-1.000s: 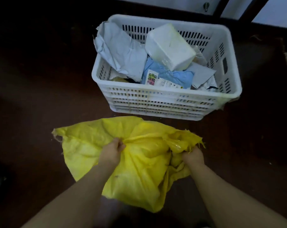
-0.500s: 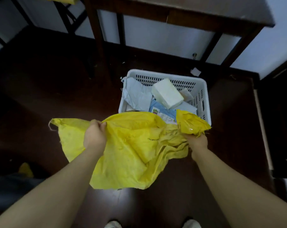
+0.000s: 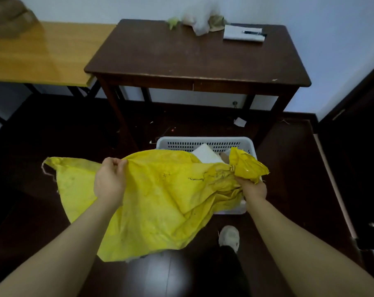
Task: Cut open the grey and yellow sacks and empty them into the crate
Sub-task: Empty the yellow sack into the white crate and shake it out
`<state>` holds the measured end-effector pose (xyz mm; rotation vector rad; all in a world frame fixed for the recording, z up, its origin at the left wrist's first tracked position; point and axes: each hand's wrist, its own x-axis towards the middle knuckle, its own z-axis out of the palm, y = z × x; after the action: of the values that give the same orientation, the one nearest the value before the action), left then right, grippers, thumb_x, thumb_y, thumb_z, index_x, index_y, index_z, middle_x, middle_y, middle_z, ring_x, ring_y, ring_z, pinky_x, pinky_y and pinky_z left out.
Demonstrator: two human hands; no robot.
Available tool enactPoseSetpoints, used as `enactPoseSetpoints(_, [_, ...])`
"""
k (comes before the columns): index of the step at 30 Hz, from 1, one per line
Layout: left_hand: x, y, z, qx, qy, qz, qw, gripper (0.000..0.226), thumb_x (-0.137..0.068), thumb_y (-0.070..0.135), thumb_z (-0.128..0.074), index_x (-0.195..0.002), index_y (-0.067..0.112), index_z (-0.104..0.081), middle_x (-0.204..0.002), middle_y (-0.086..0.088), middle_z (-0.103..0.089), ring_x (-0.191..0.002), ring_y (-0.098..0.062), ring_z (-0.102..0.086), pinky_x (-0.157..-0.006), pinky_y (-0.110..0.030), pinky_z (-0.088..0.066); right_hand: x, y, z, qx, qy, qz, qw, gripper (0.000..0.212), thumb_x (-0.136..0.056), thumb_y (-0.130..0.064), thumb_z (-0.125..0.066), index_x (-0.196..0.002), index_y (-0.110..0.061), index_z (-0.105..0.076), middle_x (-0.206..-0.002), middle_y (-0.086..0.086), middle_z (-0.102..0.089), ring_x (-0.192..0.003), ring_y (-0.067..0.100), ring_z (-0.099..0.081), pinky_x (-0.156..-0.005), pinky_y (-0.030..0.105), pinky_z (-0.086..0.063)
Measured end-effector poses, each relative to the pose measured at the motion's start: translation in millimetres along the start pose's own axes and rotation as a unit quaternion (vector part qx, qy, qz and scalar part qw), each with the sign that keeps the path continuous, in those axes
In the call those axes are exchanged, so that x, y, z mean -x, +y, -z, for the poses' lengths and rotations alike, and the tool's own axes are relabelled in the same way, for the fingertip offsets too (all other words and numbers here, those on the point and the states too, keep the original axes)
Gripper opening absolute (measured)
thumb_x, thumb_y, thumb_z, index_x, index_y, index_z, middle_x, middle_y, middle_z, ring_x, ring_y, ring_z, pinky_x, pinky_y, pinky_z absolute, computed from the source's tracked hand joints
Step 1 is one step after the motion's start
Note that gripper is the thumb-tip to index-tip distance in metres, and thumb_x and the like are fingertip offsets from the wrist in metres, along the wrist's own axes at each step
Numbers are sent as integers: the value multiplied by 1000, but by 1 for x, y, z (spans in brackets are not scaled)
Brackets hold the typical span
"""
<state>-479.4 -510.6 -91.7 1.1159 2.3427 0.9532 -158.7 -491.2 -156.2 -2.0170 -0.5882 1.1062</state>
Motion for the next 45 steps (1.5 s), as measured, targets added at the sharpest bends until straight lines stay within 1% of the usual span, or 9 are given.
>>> enactPoseSetpoints(4, [-33, 34, -49, -7, 32, -4, 999, 23, -96, 31, -52, -95, 9, -57, -83, -6, -55, -70, -23, -47, -52, -30, -30, -85, -25, -12, -61, -43, -47, 996, 67, -64, -34, -85, -121, -12, -59, -103, 9, -67, -71, 15, -61, -53, 24, -48])
enactPoseSetpoints(9, [-61, 61, -109, -13, 36, 55, 998, 20, -94, 27, -57, -94, 7, -56, -77, -3, -54, -69, -21, -48, -61, -32, -34, -170, -39, -30, -9, -99, -120, 988, 87, -66, -34, -85, -139, -13, -42, -138, 14, -51, -124, 34, -50, -102, 47, -43])
enactPoseSetpoints(14, [-82, 57, -174, -35, -24, 139, 989, 13, -86, 22, -67, -93, 12, -64, -96, -9, -64, -87, -30, -58, -70, -37, -45, -214, -58, -52, -58, -190, -250, 948, 31, -76, -24, -77, -99, -12, -60, -57, -1, -64, -38, 10, -52, -32, 15, -34])
enactPoseSetpoints(22, [-86, 74, -282, -36, -140, 151, 978, 23, -84, 16, -69, -105, 5, -67, -91, -16, -61, -88, -32, -60, -68, -32, -41, -245, -16, -37, -156, -13, -369, 916, 34, -97, -27, -53, -67, -19, -38, -58, 0, -27, -25, 8, -20, -28, 15, -18])
enactPoseSetpoints(26, [-92, 87, -316, -44, -225, 124, 965, 21, -87, 7, -62, -107, 6, -63, -73, -8, -53, -78, -36, -59, -64, -34, -40, -233, -23, -46, -39, -112, -295, 948, 11, -86, -15, -68, -84, -8, -60, -59, 3, -48, -32, 7, -40, -31, 17, -28])
enactPoseSetpoints(33, [-110, 90, -305, -63, -299, 112, 945, 30, -79, -4, -66, -108, -3, -57, -65, 1, -50, -72, -26, -54, -59, -31, -40, -201, -37, -133, 237, -309, -13, 921, 97, -73, -24, -80, -150, -34, -21, -133, 6, -54, -118, 26, -53, -88, 32, -44])
enactPoseSetpoints(36, [-126, 93, -279, -109, -303, 67, 944, 49, -78, 14, -72, -122, 8, -51, -110, -9, -63, -107, -31, -57, -84, -35, -45, -199, -39, -164, 330, -301, 0, 895, 66, -78, -32, -74, -138, -21, -47, -129, 8, -59, -116, 29, -56, -83, 33, -45])
enactPoseSetpoints(41, [-165, 79, -219, -509, -263, -38, 818, 119, -65, 67, -69, -150, 29, 5, -159, -12, 10, -145, -33, 12, -113, -57, 2, -205, -36, -173, 325, -230, -17, 917, 25, -87, -26, -64, -101, -6, -68, -94, 20, -66, -88, 36, -62, -63, 33, -37])
enactPoseSetpoints(45, [-177, 69, -196, -417, -325, 127, 839, 87, -77, 47, -71, -146, 17, -26, -137, -15, -45, -123, -34, -48, -91, -43, -43, -203, -40, -167, 286, -206, -65, 934, 16, -88, -12, -59, -73, -8, -56, -67, 12, -50, -65, 26, -47, -58, 33, -31])
